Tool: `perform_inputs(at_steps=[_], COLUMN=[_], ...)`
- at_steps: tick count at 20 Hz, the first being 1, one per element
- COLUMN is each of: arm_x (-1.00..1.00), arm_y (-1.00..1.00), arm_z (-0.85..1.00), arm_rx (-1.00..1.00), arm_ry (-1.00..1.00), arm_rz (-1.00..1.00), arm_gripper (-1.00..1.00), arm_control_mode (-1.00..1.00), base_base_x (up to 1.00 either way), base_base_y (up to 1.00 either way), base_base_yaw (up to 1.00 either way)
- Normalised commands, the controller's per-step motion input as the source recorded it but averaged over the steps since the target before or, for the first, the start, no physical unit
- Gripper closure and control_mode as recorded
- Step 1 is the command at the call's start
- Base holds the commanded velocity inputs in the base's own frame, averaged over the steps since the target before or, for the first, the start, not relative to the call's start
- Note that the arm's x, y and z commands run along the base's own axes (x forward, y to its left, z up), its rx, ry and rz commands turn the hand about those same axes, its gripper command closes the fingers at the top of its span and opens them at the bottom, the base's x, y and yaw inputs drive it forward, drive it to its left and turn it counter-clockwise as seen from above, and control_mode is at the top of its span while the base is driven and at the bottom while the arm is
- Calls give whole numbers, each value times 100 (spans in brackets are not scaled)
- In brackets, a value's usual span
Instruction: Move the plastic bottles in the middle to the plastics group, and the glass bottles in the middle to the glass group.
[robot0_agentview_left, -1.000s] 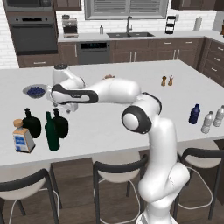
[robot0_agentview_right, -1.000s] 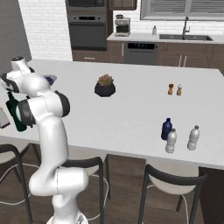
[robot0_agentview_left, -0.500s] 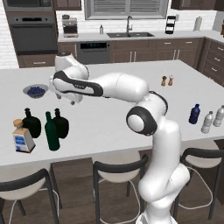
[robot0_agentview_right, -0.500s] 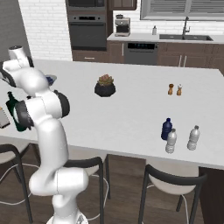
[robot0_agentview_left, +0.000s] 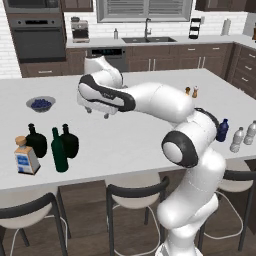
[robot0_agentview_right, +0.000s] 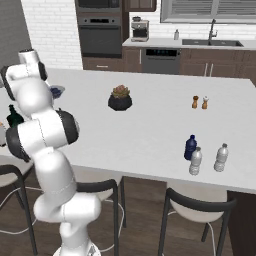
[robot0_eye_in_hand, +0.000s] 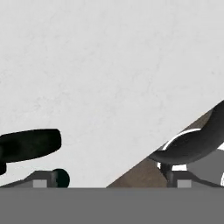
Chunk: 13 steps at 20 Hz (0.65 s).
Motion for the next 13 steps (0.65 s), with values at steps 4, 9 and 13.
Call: perform_inputs(at_steps=[4, 9, 13], arm_x=[-70, -76, -71], arm_y=[-99, -100, -97], arm_z=[0, 0, 0], arm_rx=[0, 0, 0], arm_ry=[-5, -16, -17], arm_rz=[20, 28, 36], arm_gripper=[-100, -100, -100], arm_control_mode=[-100, -100, -100], base_base_x=[0, 0, 0], base_base_y=[0, 0, 0], base_base_yaw=[0, 0, 0])
